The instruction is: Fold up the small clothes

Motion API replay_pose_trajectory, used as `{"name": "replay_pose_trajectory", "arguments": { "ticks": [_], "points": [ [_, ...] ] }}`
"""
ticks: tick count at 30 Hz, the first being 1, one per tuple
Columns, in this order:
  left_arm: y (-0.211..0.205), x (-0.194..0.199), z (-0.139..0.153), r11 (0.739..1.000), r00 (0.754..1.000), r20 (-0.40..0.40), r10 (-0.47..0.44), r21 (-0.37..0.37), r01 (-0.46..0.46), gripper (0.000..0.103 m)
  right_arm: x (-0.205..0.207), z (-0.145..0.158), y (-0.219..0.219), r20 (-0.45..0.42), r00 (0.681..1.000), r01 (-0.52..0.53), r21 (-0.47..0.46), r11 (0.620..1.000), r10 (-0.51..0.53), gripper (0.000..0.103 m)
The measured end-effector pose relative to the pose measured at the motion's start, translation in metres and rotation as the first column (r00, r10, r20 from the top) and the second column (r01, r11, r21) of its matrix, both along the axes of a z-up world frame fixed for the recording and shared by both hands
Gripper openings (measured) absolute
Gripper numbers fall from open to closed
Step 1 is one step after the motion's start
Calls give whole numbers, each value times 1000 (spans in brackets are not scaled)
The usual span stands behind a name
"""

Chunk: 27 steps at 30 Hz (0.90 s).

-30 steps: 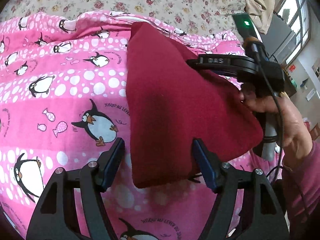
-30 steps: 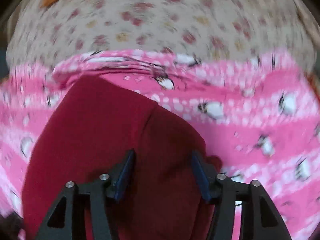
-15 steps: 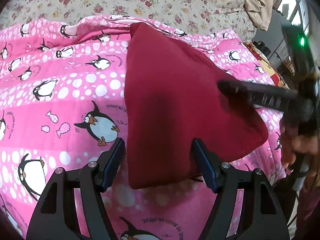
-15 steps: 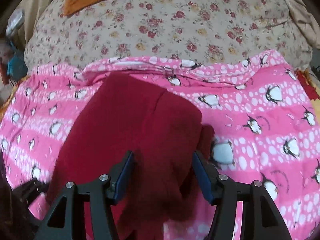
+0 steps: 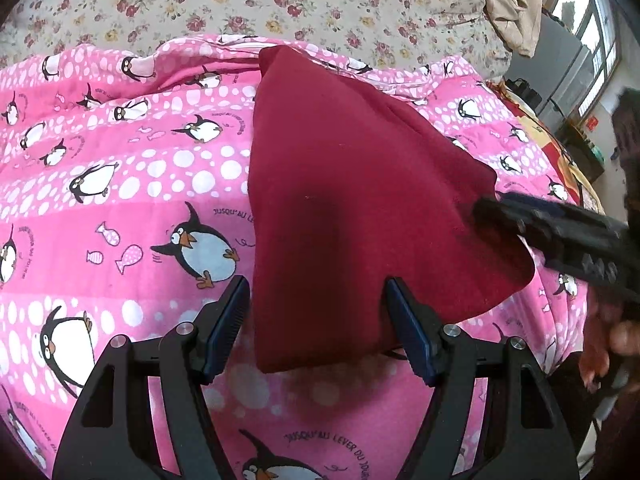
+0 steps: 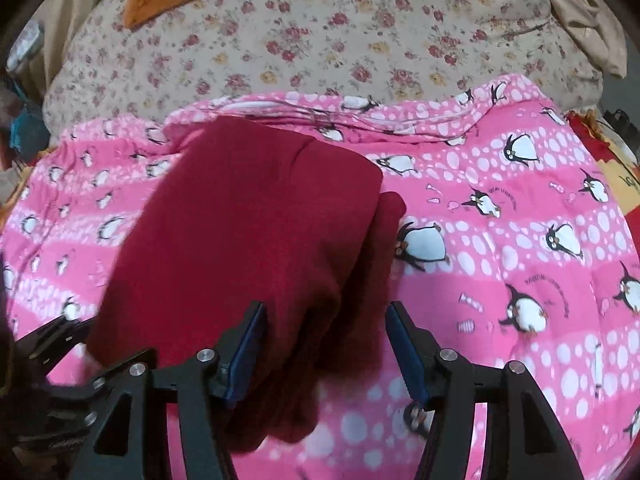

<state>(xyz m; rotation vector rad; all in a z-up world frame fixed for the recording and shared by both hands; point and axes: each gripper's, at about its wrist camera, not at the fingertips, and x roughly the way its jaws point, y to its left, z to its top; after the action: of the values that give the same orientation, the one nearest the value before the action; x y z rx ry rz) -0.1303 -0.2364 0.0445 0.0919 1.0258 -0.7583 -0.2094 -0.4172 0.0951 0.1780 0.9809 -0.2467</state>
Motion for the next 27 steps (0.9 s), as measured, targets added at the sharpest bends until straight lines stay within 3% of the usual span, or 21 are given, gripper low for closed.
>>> {"name": "replay_pose_trajectory", "arguments": {
  "ticks": [6,11,16,20,22,25,27],
  "points": [
    [-1,-1,-1,1000,1000,-6,-4,0,4,71,-13,-23,13,-48,998,-29,-35,999,27,59],
    [-1,-3,-2,1000,1000,7,-8,-1,8,71,-24,-33,8,-23,1000,-6,-2,1000,5,59],
    [1,-1,-2,1000,1000,-1,-3,-11,3,72,-26,-23,7,-32,999,-4,30,1000,5,59],
    [1,0,-4,1000,1000,0,5,-12,-5,74,-32,3,1,46,999,22,72,997,-25,64],
    [1,0,-5,1000,1000,-5,7,-15,-7,75,-29,16,1,85,996,32,36,999,-35,71],
    [2,1,-5,1000,1000,-3,6,-16,-6,75,-16,20,-3,71,996,52,-32,998,-50,71],
    [1,1,-5,1000,1000,-3,7,-17,-7,76,-8,14,-9,49,997,54,-7,999,-54,72]
  ]
}}
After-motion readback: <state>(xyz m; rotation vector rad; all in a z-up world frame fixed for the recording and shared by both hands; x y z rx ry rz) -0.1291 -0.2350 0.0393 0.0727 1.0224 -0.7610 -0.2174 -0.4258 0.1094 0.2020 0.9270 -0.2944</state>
